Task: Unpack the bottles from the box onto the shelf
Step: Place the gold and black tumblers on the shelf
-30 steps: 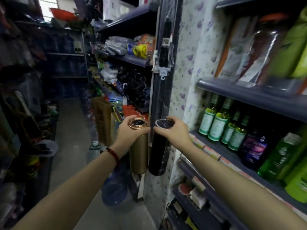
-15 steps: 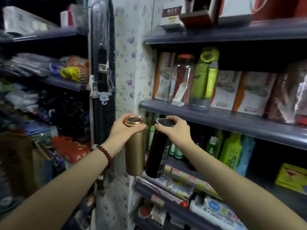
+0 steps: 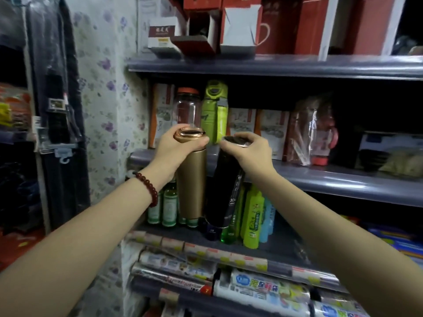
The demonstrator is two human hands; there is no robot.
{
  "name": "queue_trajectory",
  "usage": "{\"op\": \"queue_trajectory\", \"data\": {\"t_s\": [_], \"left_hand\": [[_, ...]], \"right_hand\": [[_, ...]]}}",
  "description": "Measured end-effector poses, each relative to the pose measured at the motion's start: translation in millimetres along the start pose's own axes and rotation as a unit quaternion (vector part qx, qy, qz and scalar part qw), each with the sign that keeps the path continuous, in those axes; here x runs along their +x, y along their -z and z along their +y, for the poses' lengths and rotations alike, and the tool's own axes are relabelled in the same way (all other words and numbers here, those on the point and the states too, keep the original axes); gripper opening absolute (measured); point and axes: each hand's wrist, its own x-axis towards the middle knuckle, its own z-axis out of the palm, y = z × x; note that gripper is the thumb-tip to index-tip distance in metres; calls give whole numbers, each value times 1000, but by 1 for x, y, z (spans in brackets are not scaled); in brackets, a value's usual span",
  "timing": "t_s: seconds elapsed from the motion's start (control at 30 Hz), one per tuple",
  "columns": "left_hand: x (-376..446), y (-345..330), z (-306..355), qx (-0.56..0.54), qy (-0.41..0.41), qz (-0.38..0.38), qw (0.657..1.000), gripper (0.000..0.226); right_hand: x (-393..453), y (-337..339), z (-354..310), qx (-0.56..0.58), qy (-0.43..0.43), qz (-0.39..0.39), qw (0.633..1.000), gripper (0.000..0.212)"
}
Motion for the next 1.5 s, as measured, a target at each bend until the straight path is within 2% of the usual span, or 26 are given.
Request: {"op": "queue_trajectory", "data": {"t_s": [0.17, 0.4, 0.63, 0.83, 0.9, 1.13, 1.33, 1.5], "left_hand": [[17, -25, 33, -37, -51, -7, 998, 45], [30, -54, 71, -58, -117, 20, 991, 62], [35, -94, 92, -20, -179, 19, 983, 69], [34, -129, 91, 3, -222, 6, 975, 67], [33, -140, 89, 15, -235, 3, 972, 68], [37, -170, 77, 86, -261, -54, 960, 67], [51, -195, 61, 113, -242, -92, 959, 68], [82, -204, 65, 112, -198, -105, 968, 71]], "right_hand": [[16, 37, -12, 13, 24, 35, 999, 46], [32, 74, -33, 43, 71, 106, 991, 51], [43, 99, -40, 68, 106, 160, 979, 49], [51, 123, -32, 93, 131, 194, 968, 40], [55, 130, -26, 98, 136, 209, 963, 43], [70, 148, -6, 94, 121, 239, 959, 48], [80, 160, 21, 85, 99, 238, 963, 48], [115, 167, 24, 63, 44, 178, 981, 65]]}}
